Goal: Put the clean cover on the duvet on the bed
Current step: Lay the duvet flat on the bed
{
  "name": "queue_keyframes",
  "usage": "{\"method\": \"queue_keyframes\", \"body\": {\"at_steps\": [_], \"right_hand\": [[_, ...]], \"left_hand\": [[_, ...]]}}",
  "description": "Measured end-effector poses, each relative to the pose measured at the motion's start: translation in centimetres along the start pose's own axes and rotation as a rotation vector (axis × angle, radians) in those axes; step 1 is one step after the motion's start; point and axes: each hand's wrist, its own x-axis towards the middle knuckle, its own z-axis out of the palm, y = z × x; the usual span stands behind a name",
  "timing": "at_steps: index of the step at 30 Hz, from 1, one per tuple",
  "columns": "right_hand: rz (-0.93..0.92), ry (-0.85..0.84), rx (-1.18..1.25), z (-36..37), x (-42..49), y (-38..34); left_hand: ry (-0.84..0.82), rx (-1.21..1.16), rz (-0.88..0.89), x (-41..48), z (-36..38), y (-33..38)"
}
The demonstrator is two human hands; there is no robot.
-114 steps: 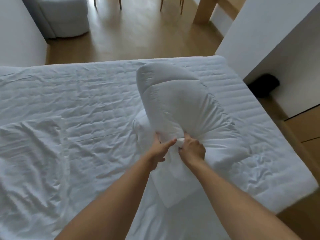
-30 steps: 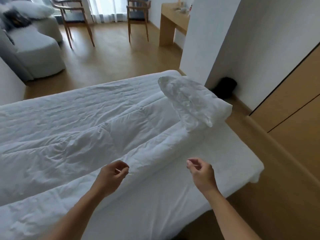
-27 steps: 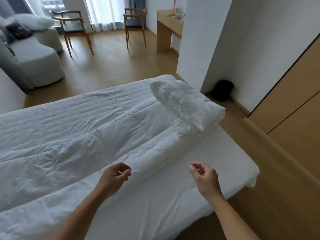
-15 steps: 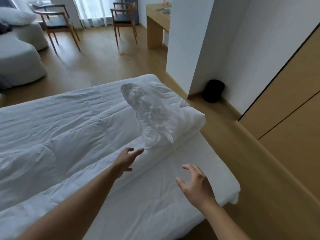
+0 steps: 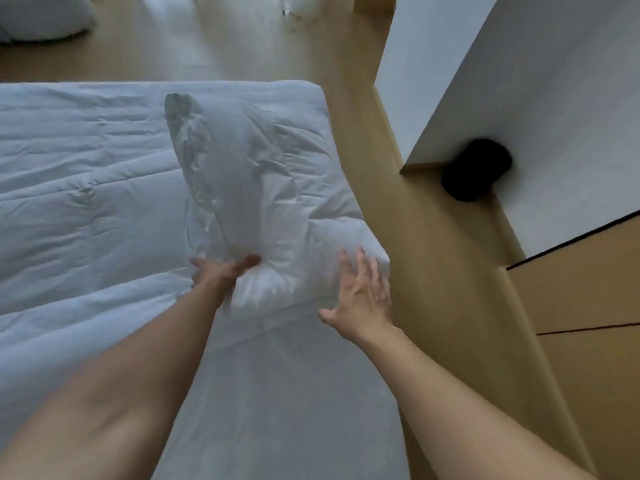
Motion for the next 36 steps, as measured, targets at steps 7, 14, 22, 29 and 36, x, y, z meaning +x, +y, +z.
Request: {"method": "queue_keyframes", "body": {"at_steps": [7,14,22,29,36], "right_hand": [[-0.108,-0.305,-0.105,1.2,13.4,8.2],[-0.054,-0.477,0.719,-2.7,11.7,12.6],[-0.083,-0.904,0.530,-11.6,7.9,24.2],[-0.464,-0.143,0.315,-25.5,18.3,33.0],[-1.174,-0.383,-0.614,-22.5,29.1,29.4]], "left_hand": [[0.171,-0.079,0.189,-3.8,4.4,4.1],[0.203,0.078,0.425,-17.4,10.4,19.7],[0.033,0.568,0.647,-26.2,29.4,31.1],[0.044,0.632,0.403,-27.5,35.5,27.4],[0.176,0.376,0.455,-29.2,38.8,27.1]]}}
